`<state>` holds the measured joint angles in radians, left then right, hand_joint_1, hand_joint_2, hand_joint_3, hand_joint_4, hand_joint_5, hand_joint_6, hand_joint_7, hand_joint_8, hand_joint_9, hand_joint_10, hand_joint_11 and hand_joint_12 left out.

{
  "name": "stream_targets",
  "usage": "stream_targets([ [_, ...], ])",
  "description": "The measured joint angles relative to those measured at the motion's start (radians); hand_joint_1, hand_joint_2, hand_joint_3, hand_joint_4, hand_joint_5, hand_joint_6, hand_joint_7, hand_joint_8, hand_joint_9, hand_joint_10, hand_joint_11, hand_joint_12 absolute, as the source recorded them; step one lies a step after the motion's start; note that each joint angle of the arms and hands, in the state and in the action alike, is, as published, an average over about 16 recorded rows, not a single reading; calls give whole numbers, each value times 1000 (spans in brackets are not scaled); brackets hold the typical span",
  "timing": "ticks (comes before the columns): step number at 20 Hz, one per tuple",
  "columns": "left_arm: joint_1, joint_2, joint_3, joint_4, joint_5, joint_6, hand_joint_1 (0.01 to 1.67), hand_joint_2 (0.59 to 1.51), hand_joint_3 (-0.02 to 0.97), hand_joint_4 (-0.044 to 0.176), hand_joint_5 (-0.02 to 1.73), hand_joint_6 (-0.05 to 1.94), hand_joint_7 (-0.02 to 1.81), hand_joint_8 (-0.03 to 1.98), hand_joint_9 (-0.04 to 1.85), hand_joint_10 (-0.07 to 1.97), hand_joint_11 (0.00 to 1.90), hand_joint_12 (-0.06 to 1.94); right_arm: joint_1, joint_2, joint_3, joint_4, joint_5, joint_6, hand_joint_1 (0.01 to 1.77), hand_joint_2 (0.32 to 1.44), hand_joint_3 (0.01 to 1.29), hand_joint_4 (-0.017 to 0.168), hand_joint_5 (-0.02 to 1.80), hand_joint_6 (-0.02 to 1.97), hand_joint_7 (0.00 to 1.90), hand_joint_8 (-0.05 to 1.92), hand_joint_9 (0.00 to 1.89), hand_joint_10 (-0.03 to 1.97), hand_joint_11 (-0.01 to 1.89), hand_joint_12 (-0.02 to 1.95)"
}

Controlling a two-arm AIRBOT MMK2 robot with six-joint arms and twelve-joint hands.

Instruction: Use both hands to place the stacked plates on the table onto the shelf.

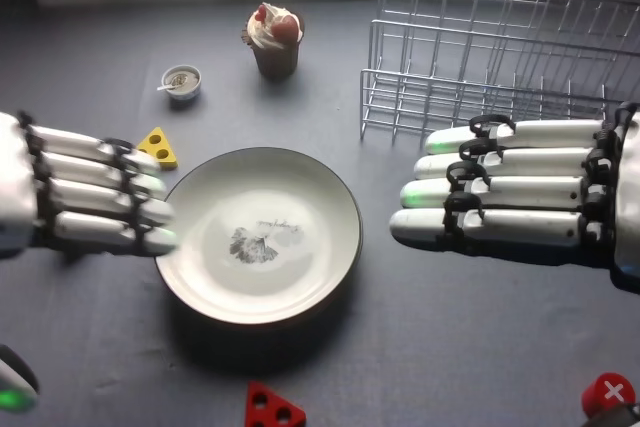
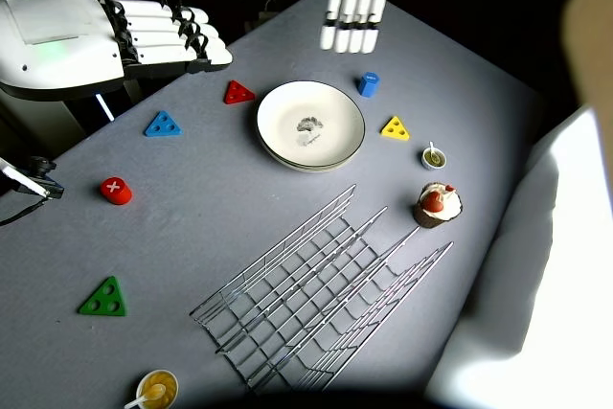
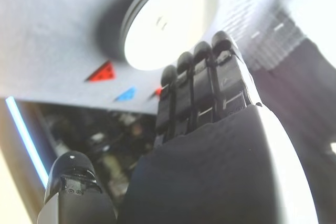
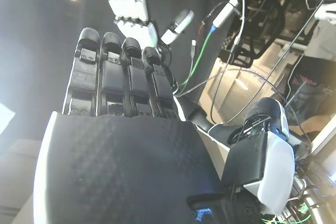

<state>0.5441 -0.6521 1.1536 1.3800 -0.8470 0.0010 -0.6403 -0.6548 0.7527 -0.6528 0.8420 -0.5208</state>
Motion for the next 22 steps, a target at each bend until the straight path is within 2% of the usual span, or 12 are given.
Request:
stream_targets([
  [5, 10, -37, -32, 23, 1, 0, 35, 968, -7, 3, 139, 1, 142, 20, 117, 3, 87, 57, 0, -6, 3, -3, -18, 0, 27, 857, 17, -5, 133, 3, 159, 2, 160, -4, 146, 44],
  [10, 20, -83, -37, 52, 3, 0, 32, 974, -6, 3, 136, 1, 140, 19, 119, 3, 97, 54, -3, -12, 4, -9, -36, -4, 27, 857, 17, -4, 133, 3, 157, 2, 161, -4, 157, 39],
  [16, 36, -137, -10, 81, 3, 0, 29, 971, -6, 3, 146, 0, 150, 19, 124, 3, 105, 55, -7, -20, 8, 17, -53, -32, 26, 857, 17, -2, 128, 3, 148, 2, 158, -4, 167, 32],
  [22, 39, -178, 46, 74, 4, 0, 30, 965, -6, 3, 157, -1, 166, 19, 136, 3, 112, 51, -10, -22, 12, 48, -56, -68, 27, 857, 16, 0, 130, 3, 149, 2, 162, -4, 176, 30],
])
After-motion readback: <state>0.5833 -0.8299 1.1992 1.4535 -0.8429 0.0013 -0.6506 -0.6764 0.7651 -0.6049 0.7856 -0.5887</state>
